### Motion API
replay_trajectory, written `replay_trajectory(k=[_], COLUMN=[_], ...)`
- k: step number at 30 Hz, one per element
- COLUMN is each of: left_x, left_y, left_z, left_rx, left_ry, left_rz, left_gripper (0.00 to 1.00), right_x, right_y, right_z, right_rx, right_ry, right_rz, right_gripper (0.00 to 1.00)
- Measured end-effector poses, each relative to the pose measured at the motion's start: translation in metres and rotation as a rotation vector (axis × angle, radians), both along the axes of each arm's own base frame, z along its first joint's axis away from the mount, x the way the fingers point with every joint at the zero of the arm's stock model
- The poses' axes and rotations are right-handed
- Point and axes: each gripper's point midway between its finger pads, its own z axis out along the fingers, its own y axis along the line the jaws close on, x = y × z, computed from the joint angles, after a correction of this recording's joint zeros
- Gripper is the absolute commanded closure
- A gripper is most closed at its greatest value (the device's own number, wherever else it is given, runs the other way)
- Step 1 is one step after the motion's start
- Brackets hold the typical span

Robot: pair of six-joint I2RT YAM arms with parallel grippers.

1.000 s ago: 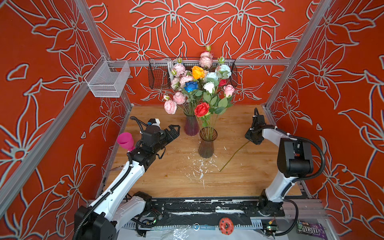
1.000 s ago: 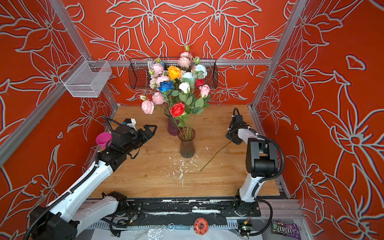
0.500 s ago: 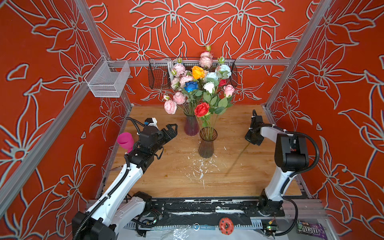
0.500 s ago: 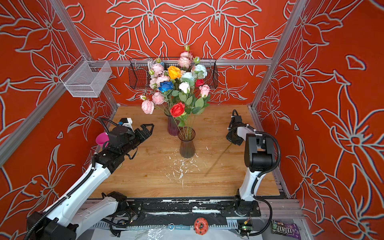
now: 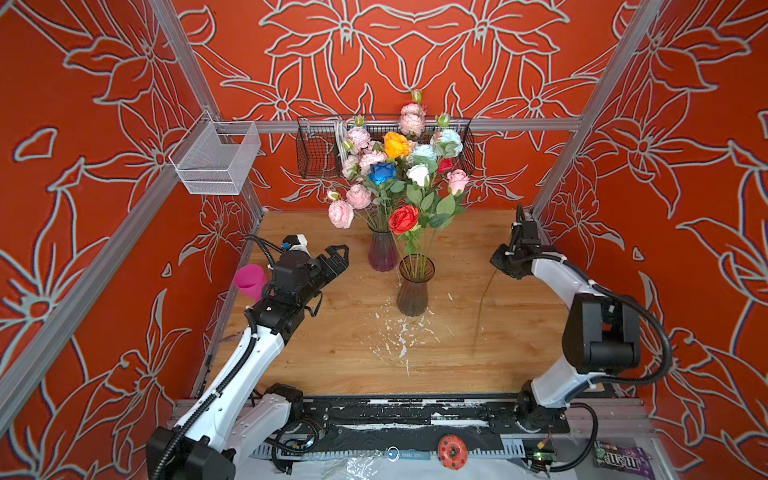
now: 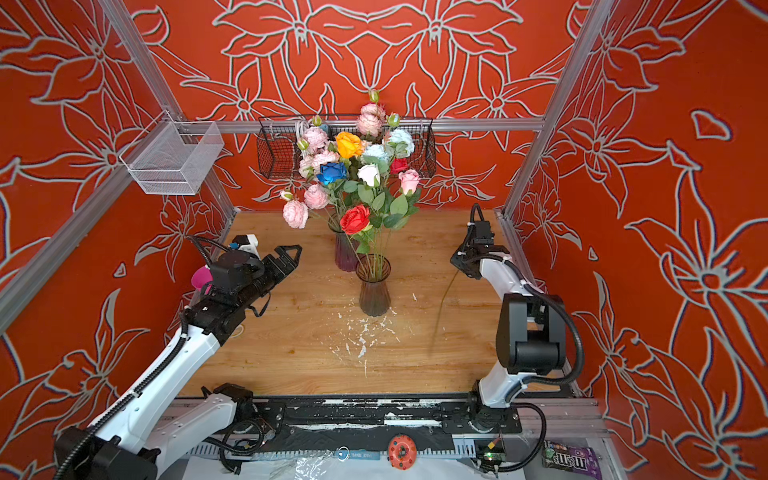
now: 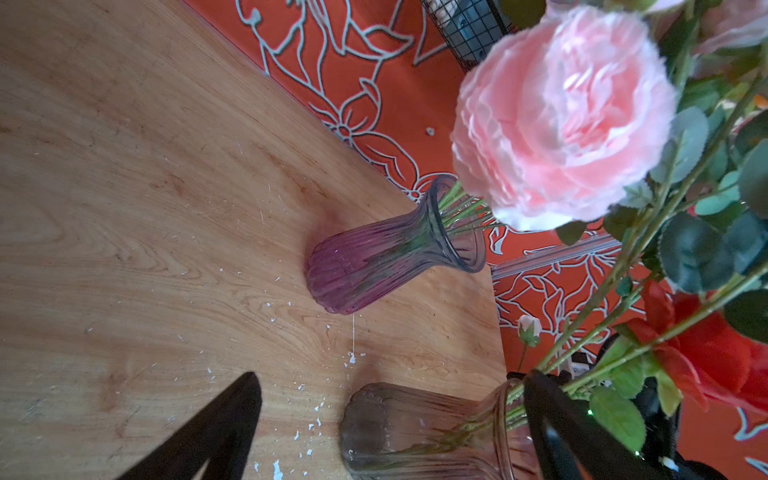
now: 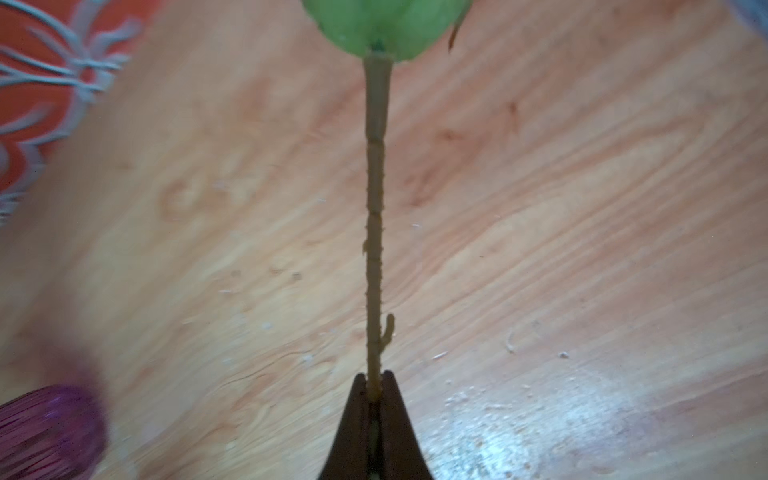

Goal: Arrange the flowers into the vase
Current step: 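Close the right gripper on the green stem and lift it high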

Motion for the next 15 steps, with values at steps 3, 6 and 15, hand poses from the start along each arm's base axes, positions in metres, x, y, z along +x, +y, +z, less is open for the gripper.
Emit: replay_trajectory(k=[3, 6, 15], left_x=[0.001, 0.001, -0.002], left_y=[-0.001, -0.006, -0.033], left_z=[0.004, 0.009, 0.034], left_rx=[-0.019, -0.037, -0.123], left_ry=[-0.011, -0.03, -0.152], left_rz=[-0.015, -0.043, -0.2], left_gripper=[0.02, 0.02, 0.02], right_x=[0.0, -0.004, -0.029], right_y=[0.014, 0.036, 0.095], right_z=[0.036, 0.074, 0.174], right_rx=[0.004, 0.001, 0.012], right_ry=[-0.105, -0.217, -0.544], right_rz=[0.042, 0.101, 0.273], right_gripper=[0.99, 0.99, 0.99])
